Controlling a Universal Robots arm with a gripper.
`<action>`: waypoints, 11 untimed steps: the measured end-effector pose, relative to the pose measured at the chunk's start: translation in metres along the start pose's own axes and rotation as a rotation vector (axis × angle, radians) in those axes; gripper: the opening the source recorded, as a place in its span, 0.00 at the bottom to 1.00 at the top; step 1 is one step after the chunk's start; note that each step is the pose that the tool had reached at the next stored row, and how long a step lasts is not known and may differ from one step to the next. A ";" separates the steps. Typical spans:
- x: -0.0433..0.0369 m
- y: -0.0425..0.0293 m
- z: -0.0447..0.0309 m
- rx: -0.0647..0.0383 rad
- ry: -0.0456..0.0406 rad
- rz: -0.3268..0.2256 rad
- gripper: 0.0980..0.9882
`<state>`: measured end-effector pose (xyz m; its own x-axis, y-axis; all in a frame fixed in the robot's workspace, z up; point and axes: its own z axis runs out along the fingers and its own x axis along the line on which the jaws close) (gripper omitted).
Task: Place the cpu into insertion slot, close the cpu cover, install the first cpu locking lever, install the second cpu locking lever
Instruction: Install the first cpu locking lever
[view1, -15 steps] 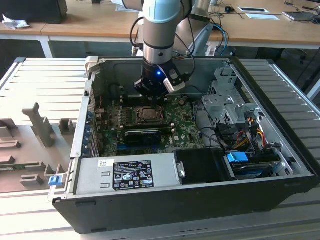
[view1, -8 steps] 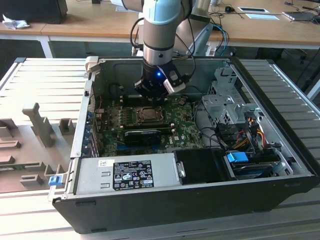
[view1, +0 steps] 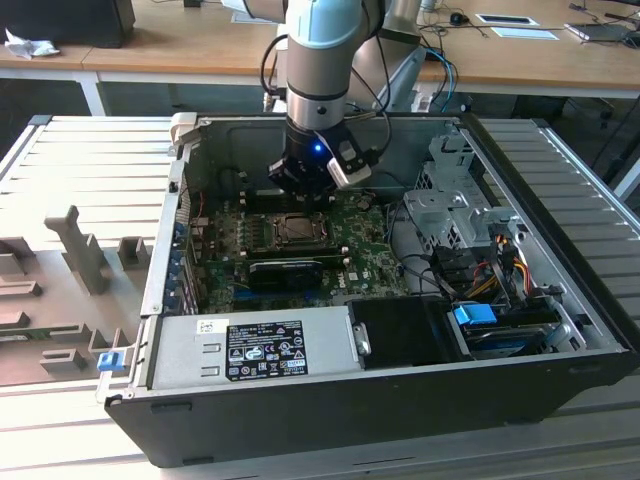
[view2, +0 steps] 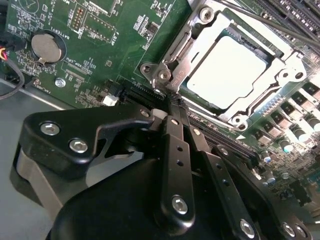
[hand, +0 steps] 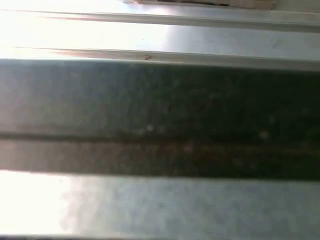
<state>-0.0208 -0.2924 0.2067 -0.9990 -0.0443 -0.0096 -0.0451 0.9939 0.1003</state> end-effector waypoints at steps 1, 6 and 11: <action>0.0000 0.0004 -0.0048 0.000 0.0000 0.000 0.01; 0.0001 -0.0021 -0.0103 0.000 0.0001 0.000 0.01; 0.0001 -0.0040 -0.0104 0.000 0.0000 0.000 0.01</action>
<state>-0.0208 -0.2974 0.2167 -0.9990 -0.0439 -0.0096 -0.0446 0.9940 0.1002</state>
